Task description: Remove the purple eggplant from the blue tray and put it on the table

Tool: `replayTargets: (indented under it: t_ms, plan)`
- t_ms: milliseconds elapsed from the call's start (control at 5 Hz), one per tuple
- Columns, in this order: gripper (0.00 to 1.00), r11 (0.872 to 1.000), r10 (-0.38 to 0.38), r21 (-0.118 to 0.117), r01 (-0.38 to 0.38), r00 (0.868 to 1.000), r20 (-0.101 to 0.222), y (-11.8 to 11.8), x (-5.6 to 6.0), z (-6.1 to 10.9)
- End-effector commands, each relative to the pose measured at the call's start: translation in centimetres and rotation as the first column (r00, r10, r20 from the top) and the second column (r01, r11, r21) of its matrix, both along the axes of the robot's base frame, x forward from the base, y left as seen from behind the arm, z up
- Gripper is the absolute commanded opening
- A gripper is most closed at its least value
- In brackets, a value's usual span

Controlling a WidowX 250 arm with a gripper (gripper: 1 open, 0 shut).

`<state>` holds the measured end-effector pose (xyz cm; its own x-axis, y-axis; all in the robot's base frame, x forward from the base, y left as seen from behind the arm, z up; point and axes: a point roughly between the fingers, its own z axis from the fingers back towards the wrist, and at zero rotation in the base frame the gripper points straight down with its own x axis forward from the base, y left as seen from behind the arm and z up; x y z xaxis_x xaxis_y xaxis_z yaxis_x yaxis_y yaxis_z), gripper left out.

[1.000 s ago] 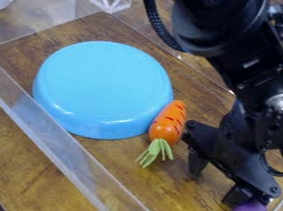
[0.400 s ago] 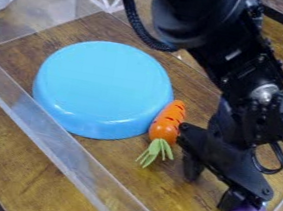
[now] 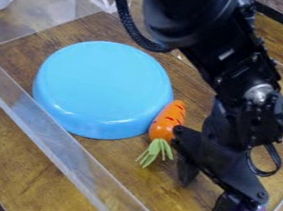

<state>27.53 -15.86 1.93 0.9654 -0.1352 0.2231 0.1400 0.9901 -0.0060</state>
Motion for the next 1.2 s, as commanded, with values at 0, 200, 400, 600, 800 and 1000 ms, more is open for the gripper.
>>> replayTargets:
  t_ms: [0,200,400,600,800,1000]
  plan:
    - [1.0,0.998,0.047,-0.032,-0.046,0.999,0.012,-1.8,0.0,1.0]
    - [1.0,0.992,0.121,-0.032,-0.121,0.993,0.001,-2.1,0.7,0.9]
    - [1.0,0.992,0.124,-0.032,-0.125,0.992,-0.012,-2.5,1.1,0.9]
    - [1.0,0.991,0.127,-0.036,-0.128,0.992,-0.024,-2.8,1.4,0.8]
    - [1.0,0.992,0.12,-0.041,-0.121,0.992,-0.037,-2.9,1.2,0.7]
    - [1.0,0.992,0.112,-0.044,-0.114,0.993,-0.047,-2.9,1.1,0.7]
